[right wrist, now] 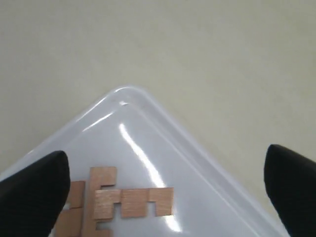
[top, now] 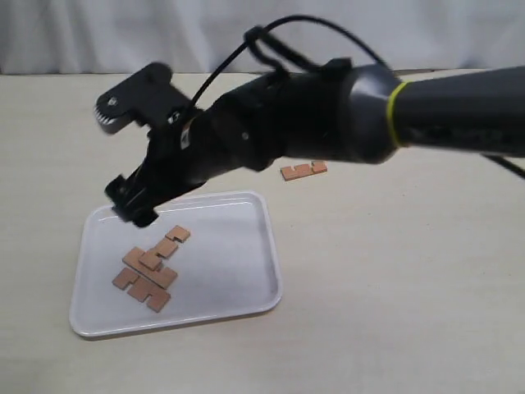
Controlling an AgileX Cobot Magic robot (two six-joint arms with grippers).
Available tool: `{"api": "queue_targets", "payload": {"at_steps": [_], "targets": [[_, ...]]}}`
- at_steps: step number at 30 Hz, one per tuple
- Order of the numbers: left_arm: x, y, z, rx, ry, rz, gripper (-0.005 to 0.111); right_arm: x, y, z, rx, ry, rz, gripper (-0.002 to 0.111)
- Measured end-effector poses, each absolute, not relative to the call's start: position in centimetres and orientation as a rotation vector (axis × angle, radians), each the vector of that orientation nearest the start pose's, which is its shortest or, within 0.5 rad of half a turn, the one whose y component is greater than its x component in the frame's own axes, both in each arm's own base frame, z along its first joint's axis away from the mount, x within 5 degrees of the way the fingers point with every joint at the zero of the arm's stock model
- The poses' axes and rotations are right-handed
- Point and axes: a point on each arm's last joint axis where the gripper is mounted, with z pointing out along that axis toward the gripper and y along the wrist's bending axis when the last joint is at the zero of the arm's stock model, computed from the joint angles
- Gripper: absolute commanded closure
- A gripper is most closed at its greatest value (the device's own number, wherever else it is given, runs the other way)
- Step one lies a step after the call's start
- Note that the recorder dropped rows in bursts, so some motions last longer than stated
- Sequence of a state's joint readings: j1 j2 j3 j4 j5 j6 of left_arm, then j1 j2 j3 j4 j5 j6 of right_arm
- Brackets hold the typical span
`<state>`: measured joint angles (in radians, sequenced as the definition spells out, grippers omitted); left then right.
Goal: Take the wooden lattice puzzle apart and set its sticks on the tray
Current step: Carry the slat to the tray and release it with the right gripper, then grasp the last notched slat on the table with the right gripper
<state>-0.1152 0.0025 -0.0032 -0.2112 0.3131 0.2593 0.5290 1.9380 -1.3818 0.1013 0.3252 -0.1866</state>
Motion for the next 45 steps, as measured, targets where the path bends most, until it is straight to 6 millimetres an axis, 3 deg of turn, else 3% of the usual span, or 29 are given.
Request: {"api": "queue_targets", "payload": {"at_steps": [3, 6, 10, 14, 19, 27, 45], "targets": [[5.3, -1.2, 18.6, 0.201, 1.779, -0.099, 0.107, 38.7, 18.4, 22.8, -0.591, 2.298, 0.227, 0.004], [5.3, -1.2, 18.6, 0.201, 1.779, -0.099, 0.107, 40.3, 13.4, 22.9, -0.411, 2.375, 0.187, 0.004], [5.3, -1.2, 18.6, 0.201, 1.779, -0.099, 0.107, 41.8, 7.7, 21.0, -0.184, 2.49, 0.142, 0.004], [5.3, -1.2, 18.6, 0.201, 1.779, -0.099, 0.107, 42.6, 4.4, 17.8, -0.052, 2.589, 0.116, 0.004], [5.3, -1.2, 18.6, 0.201, 1.779, -0.099, 0.107, 44.2, 4.1, 14.4, -0.046, 2.685, 0.104, 0.004], [5.3, -1.2, 18.6, 0.201, 1.779, -0.099, 0.107, 46.3, 4.3, 12.1, -0.046, 2.713, 0.102, 0.004], [5.3, -1.2, 18.6, 0.201, 1.779, -0.099, 0.107, 46.7, 3.8, 10.9, -0.052, 2.738, 0.015, 0.008]]}}
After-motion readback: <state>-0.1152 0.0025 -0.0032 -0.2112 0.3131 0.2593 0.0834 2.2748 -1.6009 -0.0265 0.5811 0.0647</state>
